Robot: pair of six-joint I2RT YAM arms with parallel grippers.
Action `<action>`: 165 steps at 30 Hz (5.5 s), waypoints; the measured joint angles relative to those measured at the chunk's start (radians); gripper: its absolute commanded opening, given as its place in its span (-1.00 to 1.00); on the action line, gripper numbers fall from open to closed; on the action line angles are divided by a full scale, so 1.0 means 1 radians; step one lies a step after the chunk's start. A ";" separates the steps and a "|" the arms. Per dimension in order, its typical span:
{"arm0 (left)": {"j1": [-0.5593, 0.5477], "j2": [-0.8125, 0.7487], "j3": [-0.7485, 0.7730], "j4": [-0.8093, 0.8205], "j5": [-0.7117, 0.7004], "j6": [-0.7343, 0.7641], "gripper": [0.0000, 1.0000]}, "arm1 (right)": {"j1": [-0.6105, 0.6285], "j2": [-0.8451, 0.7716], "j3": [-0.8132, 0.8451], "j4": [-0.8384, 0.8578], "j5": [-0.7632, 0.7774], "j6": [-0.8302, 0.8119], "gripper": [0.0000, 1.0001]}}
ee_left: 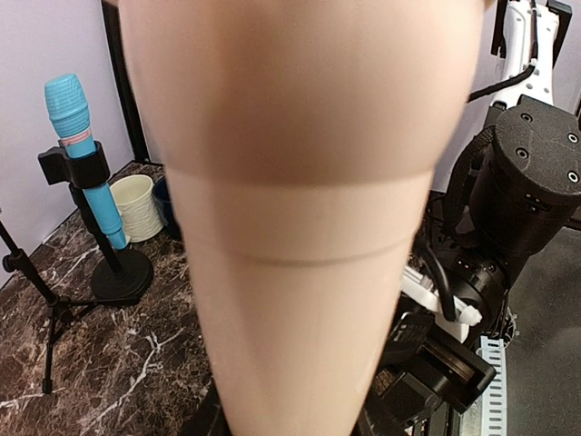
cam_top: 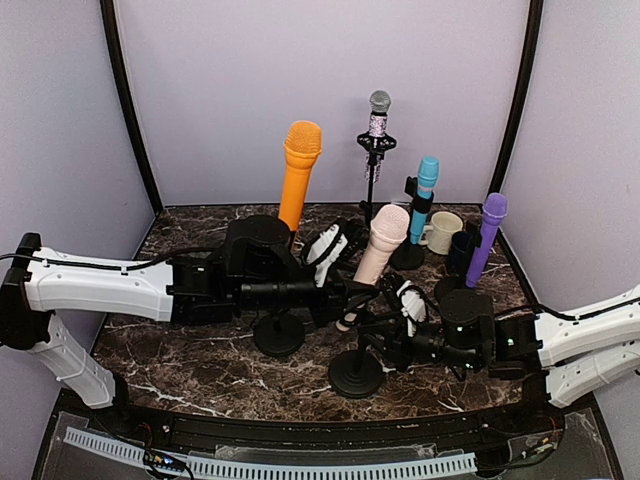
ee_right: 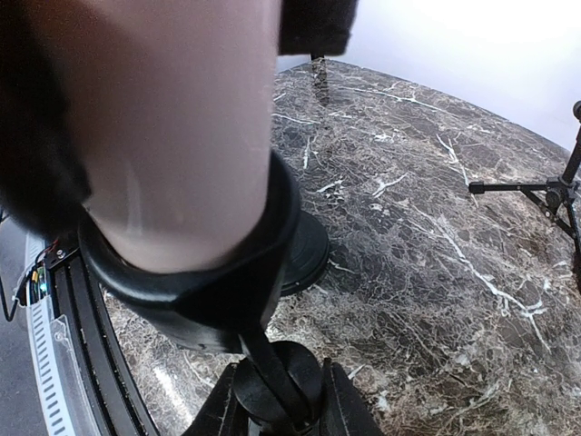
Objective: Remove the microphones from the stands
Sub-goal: Remove the microphone from the microphone stand.
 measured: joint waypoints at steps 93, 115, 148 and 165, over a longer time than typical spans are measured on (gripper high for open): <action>0.075 0.003 0.048 -0.068 0.113 -0.003 -1.00 | -0.003 -0.003 0.006 0.013 0.008 0.032 -1.00; 0.076 0.003 0.048 -0.061 0.102 -0.024 -1.00 | -0.001 0.029 0.013 0.029 0.008 0.067 -1.00; 0.091 -0.048 -0.082 0.144 0.300 -0.042 -1.00 | 0.002 -0.104 0.035 -0.109 -0.073 0.072 -0.31; 0.097 -0.055 -0.087 0.242 0.479 -0.047 -1.00 | 0.002 -0.251 -0.036 -0.195 -0.157 0.127 0.52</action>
